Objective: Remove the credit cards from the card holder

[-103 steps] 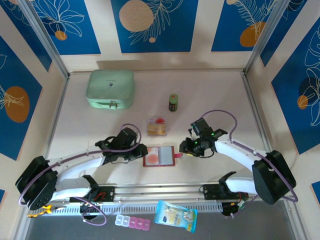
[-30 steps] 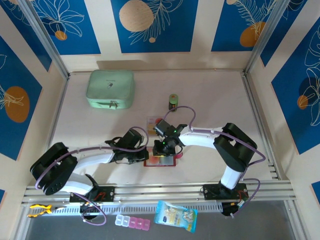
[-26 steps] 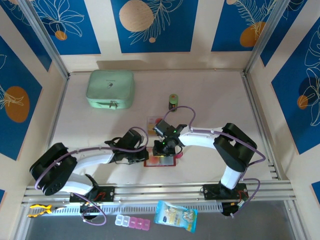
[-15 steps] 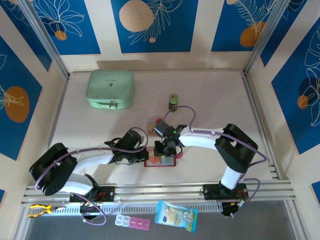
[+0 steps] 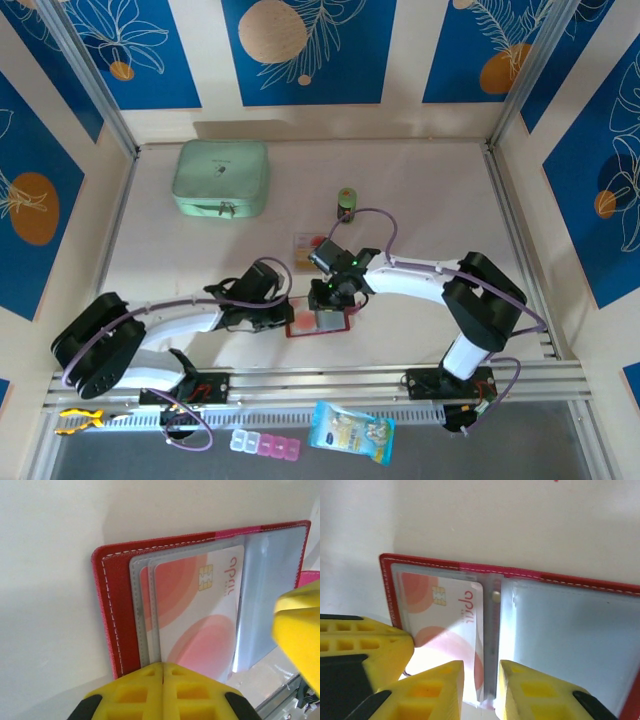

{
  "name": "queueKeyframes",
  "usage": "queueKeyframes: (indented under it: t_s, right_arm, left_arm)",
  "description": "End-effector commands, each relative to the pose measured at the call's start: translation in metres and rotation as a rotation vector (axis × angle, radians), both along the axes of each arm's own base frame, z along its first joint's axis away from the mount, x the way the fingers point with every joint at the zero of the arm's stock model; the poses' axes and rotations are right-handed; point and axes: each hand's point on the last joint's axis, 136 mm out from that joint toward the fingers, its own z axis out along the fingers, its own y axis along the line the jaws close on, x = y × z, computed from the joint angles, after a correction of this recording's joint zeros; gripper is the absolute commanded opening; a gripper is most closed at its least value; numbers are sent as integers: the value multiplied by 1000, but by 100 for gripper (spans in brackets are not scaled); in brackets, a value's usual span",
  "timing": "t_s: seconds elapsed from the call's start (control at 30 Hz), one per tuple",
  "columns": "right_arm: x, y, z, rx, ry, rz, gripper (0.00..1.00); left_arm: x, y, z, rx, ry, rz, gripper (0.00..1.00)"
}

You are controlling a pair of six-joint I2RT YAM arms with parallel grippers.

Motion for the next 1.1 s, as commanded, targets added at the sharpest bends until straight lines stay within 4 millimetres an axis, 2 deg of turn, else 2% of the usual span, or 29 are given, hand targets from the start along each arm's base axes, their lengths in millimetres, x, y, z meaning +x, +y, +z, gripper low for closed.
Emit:
queueKeyframes:
  t_s: [0.0, 0.33, 0.73, 1.07]
  right_arm:
    - [-8, 1, 5, 28, 24, -2, 26]
    - [-9, 4, 1, 36, 48, -6, 26]
    - [-11, 8, -5, 38, 73, 4, 27]
    - [-12, 9, -7, 41, 80, 5, 26]
  left_arm:
    - [1, 9, 6, 64, -15, 0, 6]
    - [19, -2, 9, 87, -40, -40, 7]
    - [16, 3, -2, 111, -18, -32, 5]
    - [18, 1, 8, 81, -47, -26, 9]
